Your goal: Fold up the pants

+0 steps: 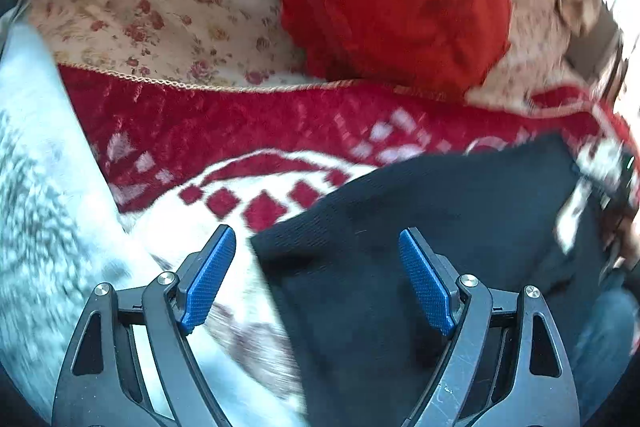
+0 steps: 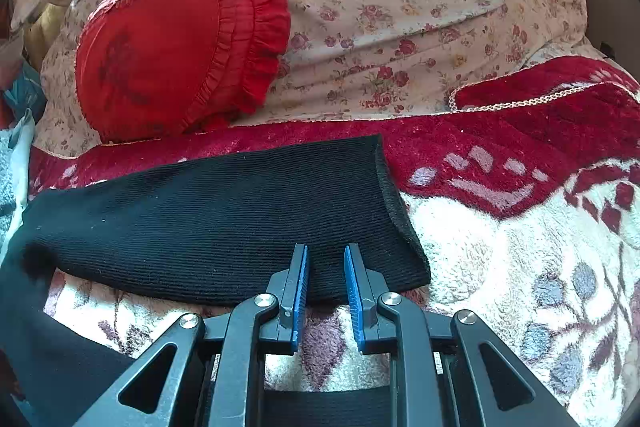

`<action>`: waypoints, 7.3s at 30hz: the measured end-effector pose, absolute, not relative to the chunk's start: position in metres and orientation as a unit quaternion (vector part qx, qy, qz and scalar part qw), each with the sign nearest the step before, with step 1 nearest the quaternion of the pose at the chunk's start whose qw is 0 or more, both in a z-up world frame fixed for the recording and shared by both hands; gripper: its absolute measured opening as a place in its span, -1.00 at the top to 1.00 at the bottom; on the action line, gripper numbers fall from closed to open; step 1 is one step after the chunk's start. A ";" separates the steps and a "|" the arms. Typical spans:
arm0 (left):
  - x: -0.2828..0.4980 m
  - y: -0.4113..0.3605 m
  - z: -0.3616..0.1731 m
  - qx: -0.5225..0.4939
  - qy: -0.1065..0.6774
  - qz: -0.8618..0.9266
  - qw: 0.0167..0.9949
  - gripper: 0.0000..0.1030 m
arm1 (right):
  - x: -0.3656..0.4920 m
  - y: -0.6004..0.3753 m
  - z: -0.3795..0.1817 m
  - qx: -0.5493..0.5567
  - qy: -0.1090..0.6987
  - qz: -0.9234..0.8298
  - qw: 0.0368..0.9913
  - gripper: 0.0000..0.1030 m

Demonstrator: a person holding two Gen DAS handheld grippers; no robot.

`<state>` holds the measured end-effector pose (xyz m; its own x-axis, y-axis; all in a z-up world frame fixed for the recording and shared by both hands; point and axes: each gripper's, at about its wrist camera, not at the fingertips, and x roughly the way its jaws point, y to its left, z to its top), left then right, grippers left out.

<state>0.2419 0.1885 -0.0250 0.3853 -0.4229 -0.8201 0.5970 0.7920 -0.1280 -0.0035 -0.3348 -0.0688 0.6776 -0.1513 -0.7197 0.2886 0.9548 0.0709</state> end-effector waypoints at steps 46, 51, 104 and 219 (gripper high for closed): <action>0.152 0.157 0.063 0.063 0.399 -0.254 0.879 0.92 | 0.048 -0.451 -0.026 0.286 0.439 -0.046 0.851 0.33; 0.153 0.167 0.064 0.038 0.408 -0.240 0.880 0.92 | 0.079 -0.447 -0.036 0.252 0.459 -0.051 0.851 0.33; 0.029 0.295 -0.062 -0.455 0.472 -0.237 0.717 0.10 | -0.148 -0.336 -0.029 0.284 0.369 0.040 0.884 0.94; 0.014 0.124 -0.043 0.042 0.426 -0.232 0.873 -0.48 | -0.143 -0.406 -0.005 0.297 0.406 -0.077 0.861 0.75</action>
<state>0.0138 0.1241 -0.0435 0.5289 -0.3685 -0.7645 0.4409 0.8890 -0.1235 -0.1426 -0.4057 -0.0046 0.6589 0.1093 -0.7443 0.3730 0.8117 0.4495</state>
